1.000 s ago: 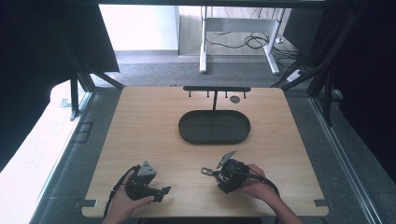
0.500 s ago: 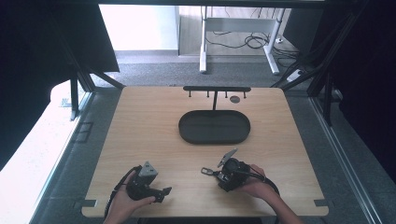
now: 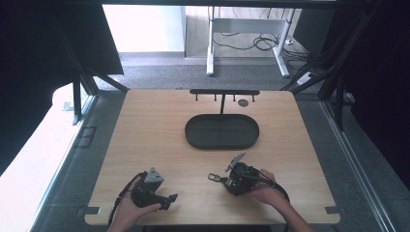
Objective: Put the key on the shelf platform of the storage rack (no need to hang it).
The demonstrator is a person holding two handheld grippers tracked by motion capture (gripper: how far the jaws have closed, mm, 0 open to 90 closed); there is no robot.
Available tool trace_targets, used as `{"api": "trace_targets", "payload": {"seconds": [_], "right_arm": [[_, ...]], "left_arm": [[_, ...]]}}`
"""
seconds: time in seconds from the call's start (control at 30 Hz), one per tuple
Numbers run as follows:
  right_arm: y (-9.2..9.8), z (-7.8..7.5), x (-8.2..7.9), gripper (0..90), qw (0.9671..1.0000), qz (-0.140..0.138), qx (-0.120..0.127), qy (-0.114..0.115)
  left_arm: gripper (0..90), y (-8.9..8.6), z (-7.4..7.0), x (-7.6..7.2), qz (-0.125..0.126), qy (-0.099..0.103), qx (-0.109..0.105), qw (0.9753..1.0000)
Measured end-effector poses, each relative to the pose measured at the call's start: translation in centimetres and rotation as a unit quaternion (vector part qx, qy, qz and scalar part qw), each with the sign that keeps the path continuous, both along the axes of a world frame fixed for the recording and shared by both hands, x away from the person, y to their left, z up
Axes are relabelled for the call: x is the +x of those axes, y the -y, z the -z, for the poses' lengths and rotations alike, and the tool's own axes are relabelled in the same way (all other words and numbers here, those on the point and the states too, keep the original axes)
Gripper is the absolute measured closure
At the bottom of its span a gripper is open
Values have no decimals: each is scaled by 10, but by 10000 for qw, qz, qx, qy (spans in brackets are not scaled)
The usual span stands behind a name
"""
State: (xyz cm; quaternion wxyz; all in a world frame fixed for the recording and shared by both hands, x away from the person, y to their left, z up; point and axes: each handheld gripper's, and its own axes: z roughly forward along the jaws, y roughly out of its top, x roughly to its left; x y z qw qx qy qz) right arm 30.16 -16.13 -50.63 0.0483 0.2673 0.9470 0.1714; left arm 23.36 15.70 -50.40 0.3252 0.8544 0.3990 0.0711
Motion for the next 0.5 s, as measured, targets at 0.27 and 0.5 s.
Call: {"api": "trace_targets", "payload": {"seconds": [0.27,0.5], "right_arm": [[0,0,-1,492,10000,-73,18,27],[-1,0,-2,492,10000,-73,45,27]], "left_arm": [[210,2,5,2,35,-58,69,10000],[210,9,11,2,118,-123,154,9997]]}}
